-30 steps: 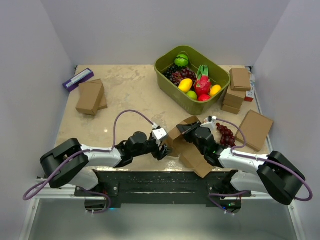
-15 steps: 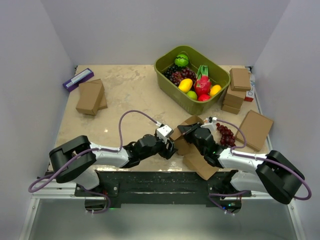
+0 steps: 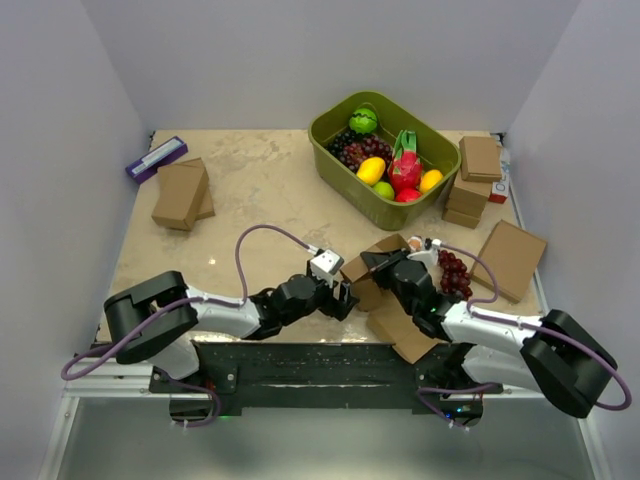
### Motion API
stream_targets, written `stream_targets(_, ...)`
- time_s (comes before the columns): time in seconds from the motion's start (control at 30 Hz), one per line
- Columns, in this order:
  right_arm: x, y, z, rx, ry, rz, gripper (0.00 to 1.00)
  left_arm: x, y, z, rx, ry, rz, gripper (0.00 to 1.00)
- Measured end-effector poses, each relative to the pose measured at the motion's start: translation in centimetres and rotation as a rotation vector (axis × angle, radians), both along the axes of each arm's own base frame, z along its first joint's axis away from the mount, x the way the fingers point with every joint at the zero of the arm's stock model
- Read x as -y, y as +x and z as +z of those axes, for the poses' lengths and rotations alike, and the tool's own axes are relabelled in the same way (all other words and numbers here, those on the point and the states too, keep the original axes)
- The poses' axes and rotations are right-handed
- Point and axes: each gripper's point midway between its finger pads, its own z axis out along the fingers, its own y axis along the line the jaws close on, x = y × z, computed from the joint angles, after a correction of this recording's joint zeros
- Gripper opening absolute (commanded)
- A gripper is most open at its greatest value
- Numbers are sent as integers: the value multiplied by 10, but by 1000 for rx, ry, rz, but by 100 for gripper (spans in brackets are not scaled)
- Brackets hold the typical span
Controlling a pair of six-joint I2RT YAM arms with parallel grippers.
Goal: Fold the paper box
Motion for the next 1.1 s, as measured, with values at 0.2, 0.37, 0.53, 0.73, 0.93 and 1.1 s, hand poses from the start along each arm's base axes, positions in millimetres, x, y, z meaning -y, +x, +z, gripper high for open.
stream_targets(0.2, 10, -7, -1, 38, 44, -16, 0, 2, -6, -2, 18, 8, -5, 74)
stream_targets(0.37, 8, -5, 7, 68, 68, -18, 0, -3, -3, -2, 47, 39, 14, 74)
stream_targets(0.53, -1, -4, 9, 80, 91, -5, 0, -12, 1, 6, 89, 76, 26, 74)
stream_targets(0.73, -23, 0, 3, 76, 108, 27, 0, -28, 9, 24, 150, 93, 58, 73)
stream_targets(0.93, -42, 3, 11, 120, 148, 57, 0, -44, 11, 20, 163, 130, 71, 73)
stream_targets(1.1, -48, 7, 24, 191, 206, 66, 0, -52, 14, 17, 177, 163, 86, 73)
